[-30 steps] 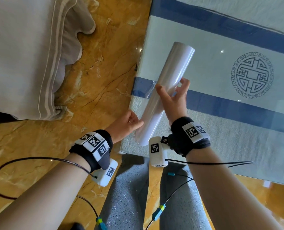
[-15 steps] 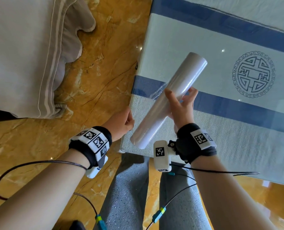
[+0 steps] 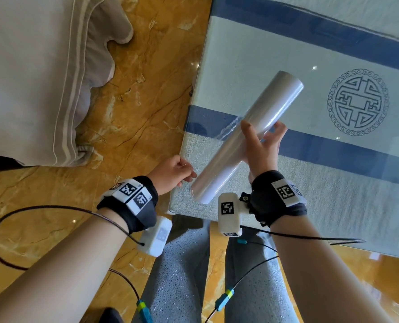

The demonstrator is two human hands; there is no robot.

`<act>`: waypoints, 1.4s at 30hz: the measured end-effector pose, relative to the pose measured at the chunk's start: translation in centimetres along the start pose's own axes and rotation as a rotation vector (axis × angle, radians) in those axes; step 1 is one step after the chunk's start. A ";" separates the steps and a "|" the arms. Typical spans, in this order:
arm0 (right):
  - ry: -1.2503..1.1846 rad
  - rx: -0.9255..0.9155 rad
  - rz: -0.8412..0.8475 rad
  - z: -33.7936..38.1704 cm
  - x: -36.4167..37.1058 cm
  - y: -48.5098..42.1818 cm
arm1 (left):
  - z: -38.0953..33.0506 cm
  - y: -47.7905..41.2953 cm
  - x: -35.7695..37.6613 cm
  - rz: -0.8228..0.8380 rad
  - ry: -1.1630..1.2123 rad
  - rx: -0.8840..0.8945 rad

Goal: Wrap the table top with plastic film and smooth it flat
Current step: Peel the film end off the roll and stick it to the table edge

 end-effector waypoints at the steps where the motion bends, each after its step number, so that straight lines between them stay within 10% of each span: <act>1: -0.021 0.008 -0.007 -0.1 -0.3 -0.1 | 0.0 -0.1 0.1 -0.004 0.079 -0.036; 16: -0.091 0.311 0.430 -1.3 1.3 0.0 | 1.9 -0.1 -2.2 0.120 -0.081 -0.135; 23: 0.005 0.318 0.579 -2.1 3.4 1.0 | -0.6 -1.9 -3.3 0.075 0.369 -0.103; 30: 0.144 0.240 0.439 -4.4 4.5 1.2 | -2.5 -3.5 -2.3 -0.032 0.068 0.070; 36: 0.269 0.080 0.319 -4.7 5.0 -0.7 | -0.4 -4.0 -4.7 0.118 0.567 -0.046; 42: 0.393 0.033 0.337 -5.5 5.9 -1.9 | -1.9 -5.4 -2.9 0.095 0.176 -0.026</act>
Point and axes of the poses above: each hand's wrist, its own y-axis away from the middle knuckle, its own x-axis out of the palm, z = x × y, the point moved 4 cm from there along -y, towards the middle knuckle, and after that the axes turned 1 degree about -y, right-handed, at the moved point
